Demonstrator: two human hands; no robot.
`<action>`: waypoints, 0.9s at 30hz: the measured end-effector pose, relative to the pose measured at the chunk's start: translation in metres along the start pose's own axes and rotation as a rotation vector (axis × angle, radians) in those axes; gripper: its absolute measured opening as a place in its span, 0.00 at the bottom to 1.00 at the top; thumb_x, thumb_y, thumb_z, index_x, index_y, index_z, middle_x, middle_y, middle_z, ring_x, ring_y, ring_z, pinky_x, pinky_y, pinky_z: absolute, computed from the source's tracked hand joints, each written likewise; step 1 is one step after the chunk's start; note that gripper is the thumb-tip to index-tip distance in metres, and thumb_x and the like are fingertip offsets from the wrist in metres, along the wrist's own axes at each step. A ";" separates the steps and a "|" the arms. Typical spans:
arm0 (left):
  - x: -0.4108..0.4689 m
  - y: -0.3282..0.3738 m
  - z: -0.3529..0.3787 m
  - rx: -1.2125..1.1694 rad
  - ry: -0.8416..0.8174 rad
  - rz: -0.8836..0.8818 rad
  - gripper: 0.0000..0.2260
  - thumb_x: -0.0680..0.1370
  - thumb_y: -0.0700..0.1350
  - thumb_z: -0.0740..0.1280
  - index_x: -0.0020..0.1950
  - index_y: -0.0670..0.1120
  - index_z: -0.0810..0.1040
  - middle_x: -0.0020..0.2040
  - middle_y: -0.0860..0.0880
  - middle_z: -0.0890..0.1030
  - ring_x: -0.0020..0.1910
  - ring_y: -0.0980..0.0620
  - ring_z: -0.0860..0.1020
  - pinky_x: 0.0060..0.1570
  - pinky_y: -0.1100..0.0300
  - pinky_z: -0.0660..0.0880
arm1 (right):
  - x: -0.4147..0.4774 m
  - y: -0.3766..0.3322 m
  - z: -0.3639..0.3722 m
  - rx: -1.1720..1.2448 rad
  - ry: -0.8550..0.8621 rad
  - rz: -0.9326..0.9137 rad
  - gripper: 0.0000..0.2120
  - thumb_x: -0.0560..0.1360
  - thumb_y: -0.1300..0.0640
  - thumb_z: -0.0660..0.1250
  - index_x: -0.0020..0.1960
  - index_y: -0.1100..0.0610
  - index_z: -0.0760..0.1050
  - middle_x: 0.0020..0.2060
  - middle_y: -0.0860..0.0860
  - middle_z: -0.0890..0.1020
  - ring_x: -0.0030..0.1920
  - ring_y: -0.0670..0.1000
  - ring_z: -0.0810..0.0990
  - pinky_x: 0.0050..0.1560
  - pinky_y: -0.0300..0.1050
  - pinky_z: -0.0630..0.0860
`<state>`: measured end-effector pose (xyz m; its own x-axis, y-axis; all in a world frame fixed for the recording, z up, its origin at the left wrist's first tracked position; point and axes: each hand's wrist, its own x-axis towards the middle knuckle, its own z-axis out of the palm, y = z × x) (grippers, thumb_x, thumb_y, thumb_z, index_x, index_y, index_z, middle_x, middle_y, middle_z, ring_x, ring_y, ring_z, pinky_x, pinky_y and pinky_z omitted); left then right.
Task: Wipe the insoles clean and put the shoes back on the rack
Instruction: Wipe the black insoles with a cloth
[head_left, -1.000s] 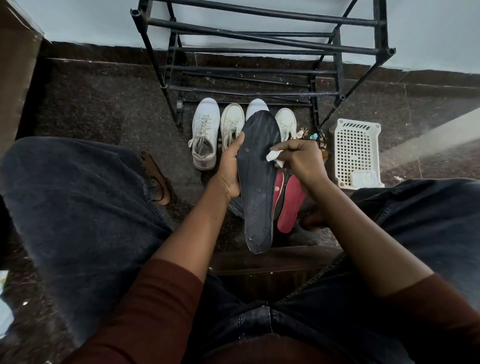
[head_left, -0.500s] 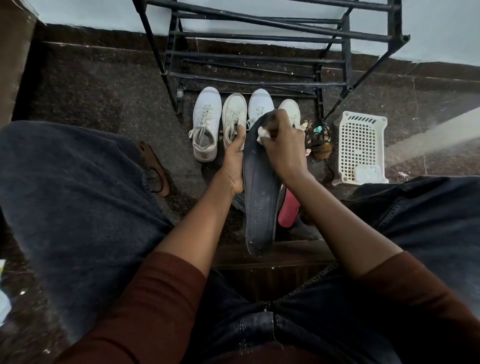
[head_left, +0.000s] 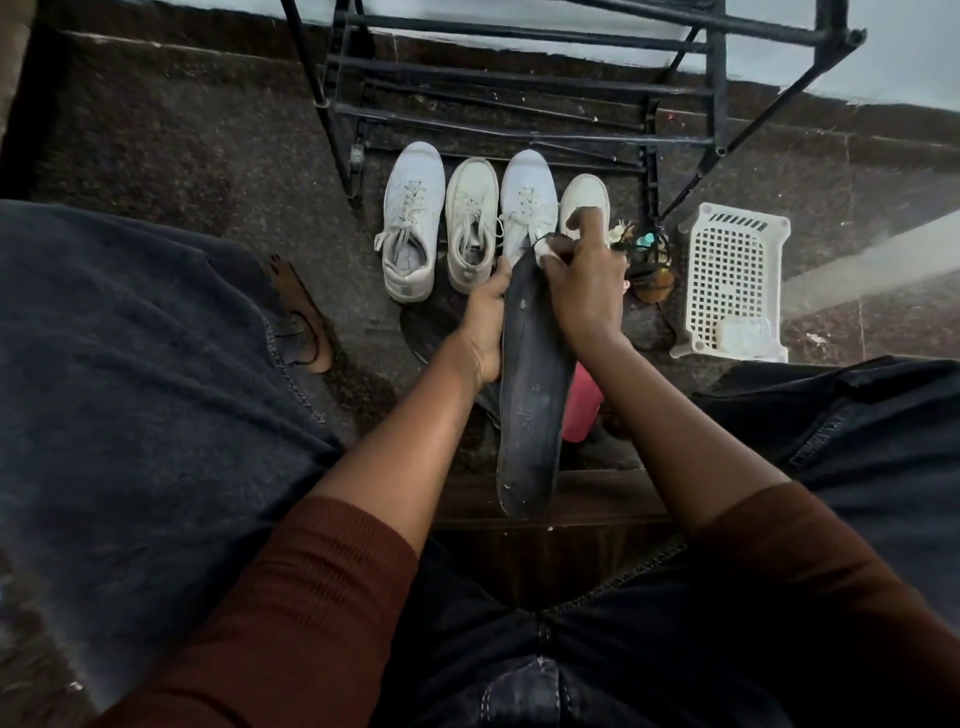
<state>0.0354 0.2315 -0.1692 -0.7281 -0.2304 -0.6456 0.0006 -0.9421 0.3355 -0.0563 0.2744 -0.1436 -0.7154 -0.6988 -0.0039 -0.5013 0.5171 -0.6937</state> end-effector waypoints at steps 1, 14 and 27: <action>0.001 0.000 -0.002 -0.015 0.018 0.008 0.30 0.80 0.63 0.48 0.49 0.43 0.81 0.39 0.42 0.84 0.39 0.47 0.83 0.42 0.58 0.79 | -0.006 0.000 0.002 0.008 -0.040 -0.021 0.15 0.70 0.65 0.65 0.55 0.60 0.67 0.46 0.54 0.84 0.46 0.59 0.81 0.43 0.46 0.72; 0.005 -0.009 -0.004 0.086 0.094 -0.046 0.30 0.80 0.65 0.46 0.49 0.43 0.78 0.35 0.44 0.84 0.35 0.49 0.83 0.36 0.61 0.80 | 0.003 0.009 0.011 -0.082 -0.058 -0.066 0.15 0.70 0.69 0.60 0.56 0.63 0.63 0.48 0.60 0.83 0.47 0.62 0.80 0.37 0.45 0.70; 0.013 -0.014 -0.013 0.193 0.183 0.171 0.22 0.81 0.60 0.53 0.47 0.46 0.79 0.34 0.50 0.84 0.37 0.57 0.83 0.34 0.67 0.77 | -0.025 0.003 0.007 -0.023 -0.216 -0.100 0.16 0.71 0.65 0.65 0.56 0.62 0.63 0.46 0.56 0.84 0.46 0.61 0.80 0.43 0.52 0.75</action>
<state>0.0347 0.2385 -0.1909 -0.5929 -0.4382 -0.6756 -0.0305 -0.8261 0.5627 -0.0359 0.2899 -0.1506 -0.5420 -0.8353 -0.0922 -0.5770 0.4496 -0.6818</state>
